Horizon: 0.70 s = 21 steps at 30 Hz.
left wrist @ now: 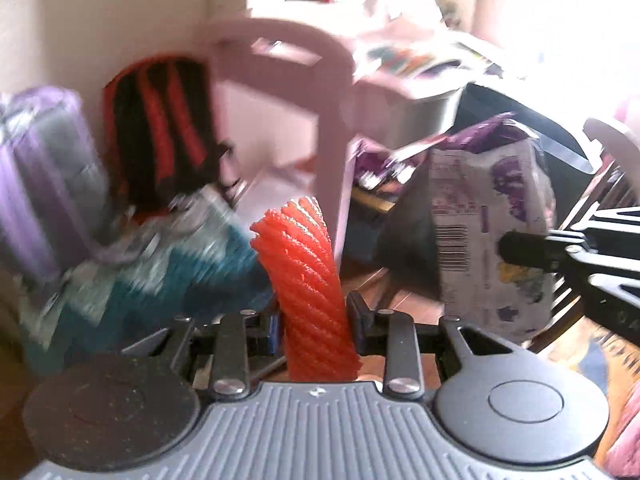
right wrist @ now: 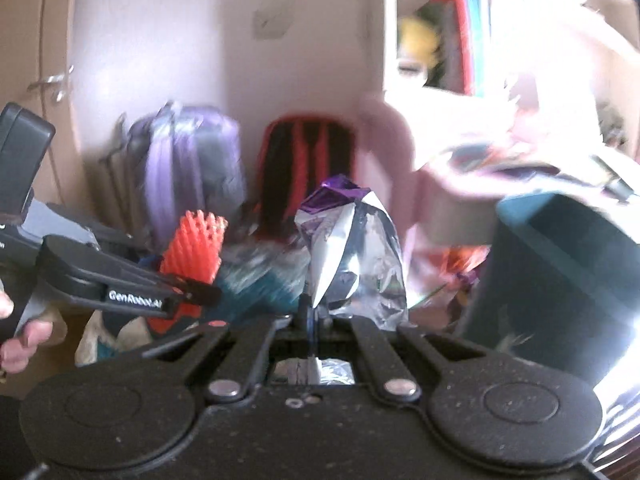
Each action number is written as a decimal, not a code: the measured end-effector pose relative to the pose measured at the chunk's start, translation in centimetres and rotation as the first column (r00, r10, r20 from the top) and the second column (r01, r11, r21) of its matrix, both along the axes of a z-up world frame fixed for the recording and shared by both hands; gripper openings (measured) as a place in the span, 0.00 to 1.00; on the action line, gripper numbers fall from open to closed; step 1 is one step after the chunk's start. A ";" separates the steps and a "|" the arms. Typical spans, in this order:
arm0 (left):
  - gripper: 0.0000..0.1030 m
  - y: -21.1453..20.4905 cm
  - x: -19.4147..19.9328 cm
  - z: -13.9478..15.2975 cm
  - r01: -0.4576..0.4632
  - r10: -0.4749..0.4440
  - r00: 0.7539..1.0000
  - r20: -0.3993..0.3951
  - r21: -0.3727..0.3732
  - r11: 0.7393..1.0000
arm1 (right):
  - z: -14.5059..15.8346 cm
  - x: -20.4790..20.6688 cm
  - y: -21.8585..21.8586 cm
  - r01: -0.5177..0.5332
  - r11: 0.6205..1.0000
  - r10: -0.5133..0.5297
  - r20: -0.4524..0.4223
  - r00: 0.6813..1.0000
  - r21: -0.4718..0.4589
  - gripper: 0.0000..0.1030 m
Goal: Collect trash
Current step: 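Carry the orange net with the left tool while the right tool carries the silver bag to the bin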
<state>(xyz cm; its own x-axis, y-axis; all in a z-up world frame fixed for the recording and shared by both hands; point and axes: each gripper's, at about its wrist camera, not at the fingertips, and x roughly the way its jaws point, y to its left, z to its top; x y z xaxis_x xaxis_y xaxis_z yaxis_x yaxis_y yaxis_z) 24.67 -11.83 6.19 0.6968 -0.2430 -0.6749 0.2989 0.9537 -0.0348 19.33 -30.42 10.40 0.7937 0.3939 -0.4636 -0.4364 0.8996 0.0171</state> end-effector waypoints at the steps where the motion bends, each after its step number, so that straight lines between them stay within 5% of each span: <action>1: 0.31 -1.3 0.4 0.9 0.015 -0.015 1.000 0.014 -0.005 1.000 | 0.9 0.2 -1.0 0.018 1.000 -0.018 0.016 1.000 0.011 0.00; 13: 0.31 -14.9 5.3 9.5 0.176 -0.176 0.973 0.150 0.013 0.984 | 8.1 3.1 -11.3 0.216 0.976 -0.218 0.163 0.962 0.034 0.00; 18: 0.31 -20.0 7.6 10.2 0.235 -0.239 0.960 0.150 0.039 0.971 | 8.1 6.3 -14.8 0.301 0.952 -0.307 0.128 0.943 0.062 0.00; 21: 0.31 -22.8 9.2 9.6 0.254 -0.261 0.957 0.126 0.071 0.965 | 7.6 9.4 -16.9 0.341 0.936 -0.344 0.031 0.938 0.088 0.00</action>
<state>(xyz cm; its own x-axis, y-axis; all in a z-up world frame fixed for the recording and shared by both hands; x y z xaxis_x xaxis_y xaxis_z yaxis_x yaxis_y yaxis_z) 33.86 -34.64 15.82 0.6997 -0.3921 -0.5972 0.5329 0.8432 0.0708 28.71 -47.33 18.04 0.9063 0.1289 -0.4025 -0.1041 0.9911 0.0828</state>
